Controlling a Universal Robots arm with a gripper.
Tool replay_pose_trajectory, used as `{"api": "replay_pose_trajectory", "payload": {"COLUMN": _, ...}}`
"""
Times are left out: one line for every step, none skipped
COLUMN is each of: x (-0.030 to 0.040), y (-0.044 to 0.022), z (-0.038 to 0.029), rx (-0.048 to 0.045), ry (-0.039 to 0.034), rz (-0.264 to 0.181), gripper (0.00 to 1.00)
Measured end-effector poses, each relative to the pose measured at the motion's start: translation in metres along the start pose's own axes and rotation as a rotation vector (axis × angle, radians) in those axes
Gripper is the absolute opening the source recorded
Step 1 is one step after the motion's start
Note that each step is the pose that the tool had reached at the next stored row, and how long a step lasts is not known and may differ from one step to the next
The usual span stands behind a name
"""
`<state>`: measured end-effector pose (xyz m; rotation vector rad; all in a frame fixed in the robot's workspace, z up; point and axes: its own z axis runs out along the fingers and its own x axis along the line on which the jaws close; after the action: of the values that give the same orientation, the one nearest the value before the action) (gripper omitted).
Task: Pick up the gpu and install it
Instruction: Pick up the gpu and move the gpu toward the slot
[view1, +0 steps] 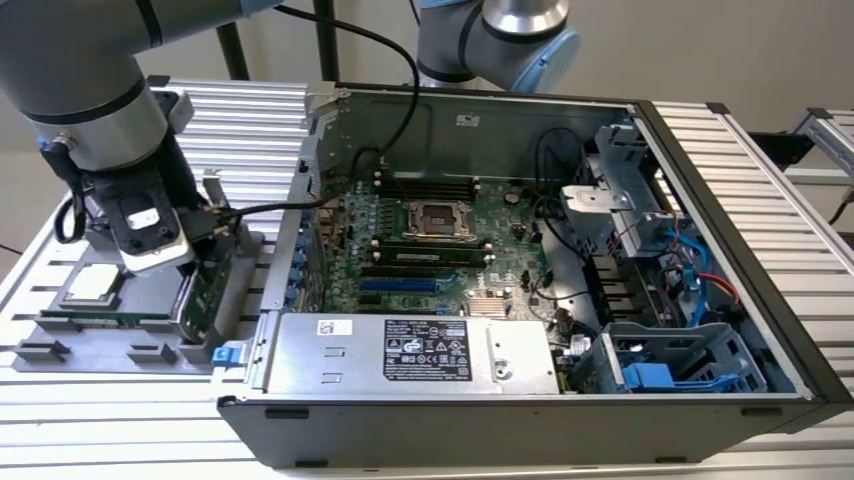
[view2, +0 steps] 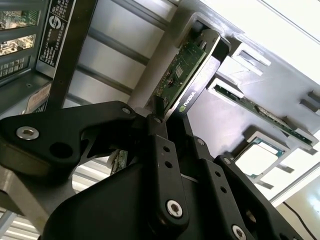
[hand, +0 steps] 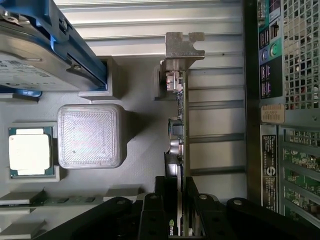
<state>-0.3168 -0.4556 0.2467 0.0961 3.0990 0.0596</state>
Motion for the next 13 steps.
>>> {"api": "replay_pose_trajectory", "payload": {"x": 0.0, "y": 0.0, "z": -0.0008, "rx": 0.0, "ry": 0.0, "rz": 0.0, "gripper": 0.0}}
{"api": "replay_pose_trajectory", "payload": {"x": -0.0001, "y": 0.0001, "z": -0.0016, "rx": 0.0, "ry": 0.0, "rz": 0.0, "gripper": 0.0}}
{"api": "replay_pose_trajectory", "payload": {"x": -0.0001, "y": 0.0001, "z": -0.0025, "rx": 0.0, "ry": 0.0, "rz": 0.0, "gripper": 0.0}}
{"api": "replay_pose_trajectory", "payload": {"x": -0.0001, "y": 0.0001, "z": -0.0033, "rx": 0.0, "ry": 0.0, "rz": 0.0, "gripper": 0.0}}
{"api": "replay_pose_trajectory", "payload": {"x": -0.0001, "y": 0.0002, "z": -0.004, "rx": 0.0, "ry": 0.0, "rz": 0.0, "gripper": 0.0}}
{"api": "replay_pose_trajectory", "payload": {"x": -0.0002, "y": 0.0002, "z": -0.0049, "rx": 0.0, "ry": 0.0, "rz": 0.0, "gripper": 0.0}}
{"api": "replay_pose_trajectory", "payload": {"x": -0.0002, "y": 0.0002, "z": -0.0058, "rx": 0.0, "ry": 0.0, "rz": 0.0, "gripper": 0.0}}
{"api": "replay_pose_trajectory", "payload": {"x": -0.0003, "y": 0.0003, "z": -0.0067, "rx": 0.0, "ry": 0.0, "rz": 0.0, "gripper": 0.0}}
{"api": "replay_pose_trajectory", "payload": {"x": -0.0003, "y": 0.0003, "z": -0.0076, "rx": -0.0001, "ry": 0.0, "rz": 0.0, "gripper": 0.0}}
{"api": "replay_pose_trajectory", "payload": {"x": -0.0003, "y": 0.0004, "z": -0.0086, "rx": 0.0, "ry": 0.0, "rz": 0.0, "gripper": 0.0}}
{"api": "replay_pose_trajectory", "payload": {"x": -0.0004, "y": 0.0004, "z": -0.0096, "rx": -0.0001, "ry": 0.0, "rz": 0.0, "gripper": 0.0}}
{"api": "replay_pose_trajectory", "payload": {"x": -0.0004, "y": 0.0005, "z": -0.0104, "rx": -0.0001, "ry": -0.0001, "rz": 0.0, "gripper": 0.0}}
{"api": "replay_pose_trajectory", "payload": {"x": -0.0004, "y": 0.0005, "z": -0.0114, "rx": 0.0, "ry": 0.0, "rz": 0.0, "gripper": 0.0}}
